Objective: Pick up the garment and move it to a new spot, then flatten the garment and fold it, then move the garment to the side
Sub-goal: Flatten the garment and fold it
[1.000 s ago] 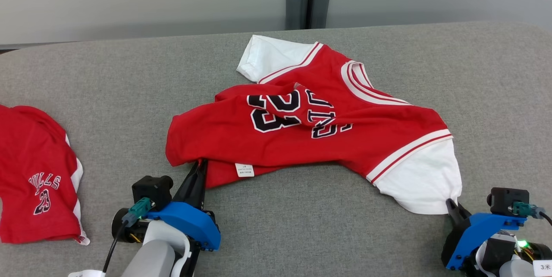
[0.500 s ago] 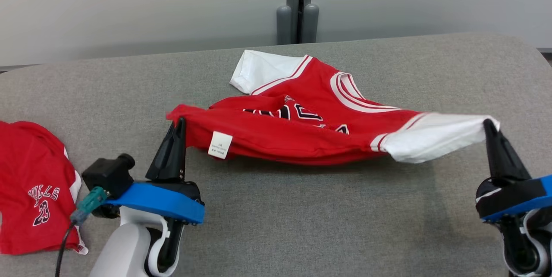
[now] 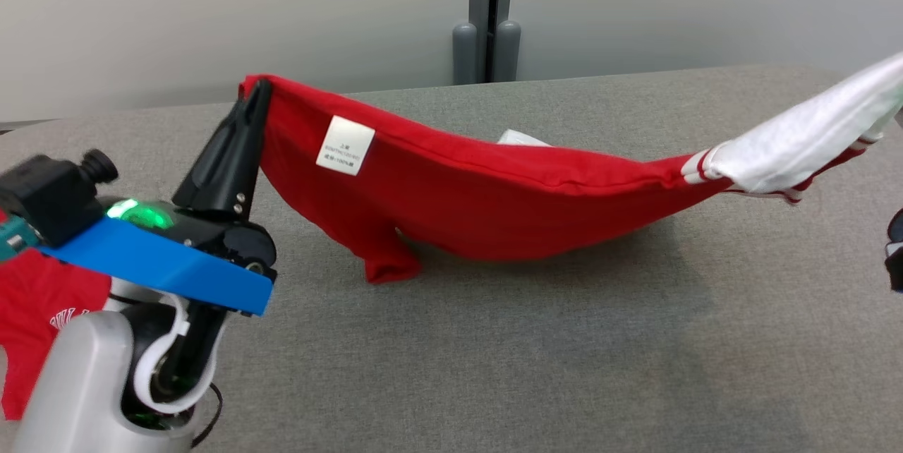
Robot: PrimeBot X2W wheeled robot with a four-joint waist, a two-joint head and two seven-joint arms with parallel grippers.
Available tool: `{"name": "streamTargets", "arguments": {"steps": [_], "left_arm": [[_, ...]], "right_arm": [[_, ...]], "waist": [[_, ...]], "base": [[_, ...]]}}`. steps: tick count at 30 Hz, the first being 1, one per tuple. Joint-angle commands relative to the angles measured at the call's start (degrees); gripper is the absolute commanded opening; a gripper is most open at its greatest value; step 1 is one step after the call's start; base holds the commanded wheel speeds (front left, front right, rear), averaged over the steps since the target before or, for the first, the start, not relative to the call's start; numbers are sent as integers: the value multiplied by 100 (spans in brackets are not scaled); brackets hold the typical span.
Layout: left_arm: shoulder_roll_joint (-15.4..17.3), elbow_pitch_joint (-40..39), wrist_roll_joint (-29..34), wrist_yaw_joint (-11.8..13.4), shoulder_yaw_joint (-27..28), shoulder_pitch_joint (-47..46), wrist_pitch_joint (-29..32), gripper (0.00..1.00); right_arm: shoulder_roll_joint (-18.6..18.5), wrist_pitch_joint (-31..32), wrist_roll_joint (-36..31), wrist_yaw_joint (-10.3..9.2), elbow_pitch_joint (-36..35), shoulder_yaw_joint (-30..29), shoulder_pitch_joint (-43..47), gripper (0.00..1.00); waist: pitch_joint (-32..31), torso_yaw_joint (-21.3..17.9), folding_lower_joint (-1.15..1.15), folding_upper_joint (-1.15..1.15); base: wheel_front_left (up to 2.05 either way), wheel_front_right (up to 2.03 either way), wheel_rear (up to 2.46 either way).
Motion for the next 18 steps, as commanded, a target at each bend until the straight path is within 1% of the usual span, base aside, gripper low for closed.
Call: {"name": "streamTargets", "arguments": {"steps": [1,4,5,7,9,12,16,18], "left_arm": [[120,-248,-172,57,89,-178,267,0],[282,-667,-509,223,282,-401,720,0],[282,-667,-509,223,282,-401,720,0],[352,-909,-709,356,399,-531,966,0],[432,-1062,-820,466,468,-676,1180,0],[524,-1051,-906,584,515,-892,1412,0],[584,-719,-866,669,549,-1352,1542,0],[615,-457,-797,670,566,-1696,1519,0]], "right_arm": [[-17,164,-122,3,-244,21,-295,0],[-66,472,-200,2,-544,28,-748,0],[-66,472,-200,2,-544,28,-748,0],[-132,643,-225,2,-593,-7,-1066,0],[-174,774,-195,2,-499,-48,-1389,0],[-207,912,1,2,-161,-77,-1837,0],[-180,944,251,2,575,-40,-2501,0],[-279,825,141,3,1024,62,-2894,0]], "waist": [[-6,-45,0,0],[38,-100,0,0],[38,-100,0,0],[94,-129,0,0],[193,-146,0,0],[424,-151,0,0],[938,-187,0,0],[1227,-213,0,0]], "base": [[0,0,0],[0,0,0],[0,0,0],[0,0,0],[0,0,0],[0,0,0],[0,0,0],[0,0,0]]}}
